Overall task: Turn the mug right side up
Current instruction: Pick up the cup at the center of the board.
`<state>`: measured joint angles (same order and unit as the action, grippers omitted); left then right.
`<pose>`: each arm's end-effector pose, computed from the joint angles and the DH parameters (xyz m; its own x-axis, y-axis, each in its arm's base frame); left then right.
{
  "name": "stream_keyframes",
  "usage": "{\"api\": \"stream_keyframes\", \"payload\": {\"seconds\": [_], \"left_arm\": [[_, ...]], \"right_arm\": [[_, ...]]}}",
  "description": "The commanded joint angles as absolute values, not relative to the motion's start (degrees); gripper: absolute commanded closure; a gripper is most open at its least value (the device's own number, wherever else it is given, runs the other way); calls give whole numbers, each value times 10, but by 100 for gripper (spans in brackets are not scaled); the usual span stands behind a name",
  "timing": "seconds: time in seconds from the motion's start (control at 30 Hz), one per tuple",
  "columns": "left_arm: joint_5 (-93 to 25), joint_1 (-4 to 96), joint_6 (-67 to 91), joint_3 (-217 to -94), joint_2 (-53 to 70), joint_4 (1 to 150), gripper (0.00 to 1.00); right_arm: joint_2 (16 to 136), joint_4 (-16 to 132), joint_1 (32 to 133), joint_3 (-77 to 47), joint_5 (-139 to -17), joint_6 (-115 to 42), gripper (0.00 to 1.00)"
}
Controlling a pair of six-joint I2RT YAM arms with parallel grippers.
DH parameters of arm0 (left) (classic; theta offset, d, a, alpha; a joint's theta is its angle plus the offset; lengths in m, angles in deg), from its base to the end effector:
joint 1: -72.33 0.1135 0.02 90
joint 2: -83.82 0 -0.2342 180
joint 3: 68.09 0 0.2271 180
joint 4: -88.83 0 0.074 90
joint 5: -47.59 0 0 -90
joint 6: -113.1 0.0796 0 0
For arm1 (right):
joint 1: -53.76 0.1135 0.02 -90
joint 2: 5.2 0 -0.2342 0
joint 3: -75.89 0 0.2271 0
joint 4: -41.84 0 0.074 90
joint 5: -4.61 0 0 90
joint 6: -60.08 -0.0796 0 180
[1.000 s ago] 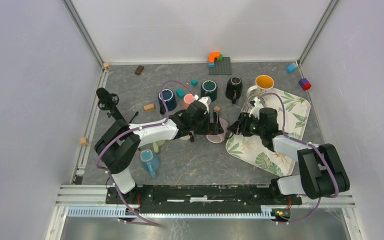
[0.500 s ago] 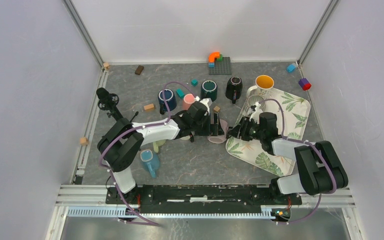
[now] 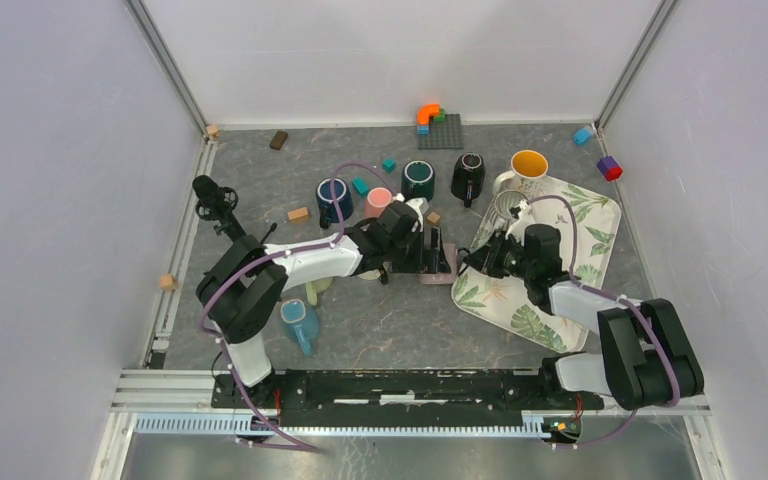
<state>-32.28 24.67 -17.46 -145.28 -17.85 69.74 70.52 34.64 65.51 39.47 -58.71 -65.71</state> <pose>0.2486 -0.2936 0.1437 -0.8816 0.0172 -0.4716 0.3162 0.7634 -0.5632 0.2482 0.0881 0.1195 -0.7462 0.3785 -0.5476 -0.1454 0.7101 0.6890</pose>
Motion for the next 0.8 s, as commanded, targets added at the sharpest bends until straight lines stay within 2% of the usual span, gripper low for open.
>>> {"api": "stream_keyframes", "payload": {"seconds": [0.0, 0.33, 0.57, 0.6, 0.7, 0.77], "left_arm": [[-334, 245, -177, -1499, -197, 691, 43], [-357, 245, -187, -1532, -212, 668, 29], [-386, 245, -184, -1576, -234, 625, 25], [-392, 245, -182, -1581, -236, 617, 23], [-399, 244, -173, -1588, -235, 606, 10], [-400, 244, -168, -1587, -231, 605, 8]], "right_arm": [[668, 349, 663, 377, -553, -634, 83], [638, 429, 684, 363, -607, -614, 86], [631, 459, 702, 361, -647, -634, 87], [630, 459, 701, 363, -650, -638, 87], [628, 460, 702, 367, -659, -649, 88], [626, 463, 703, 366, -665, -652, 88]]}}
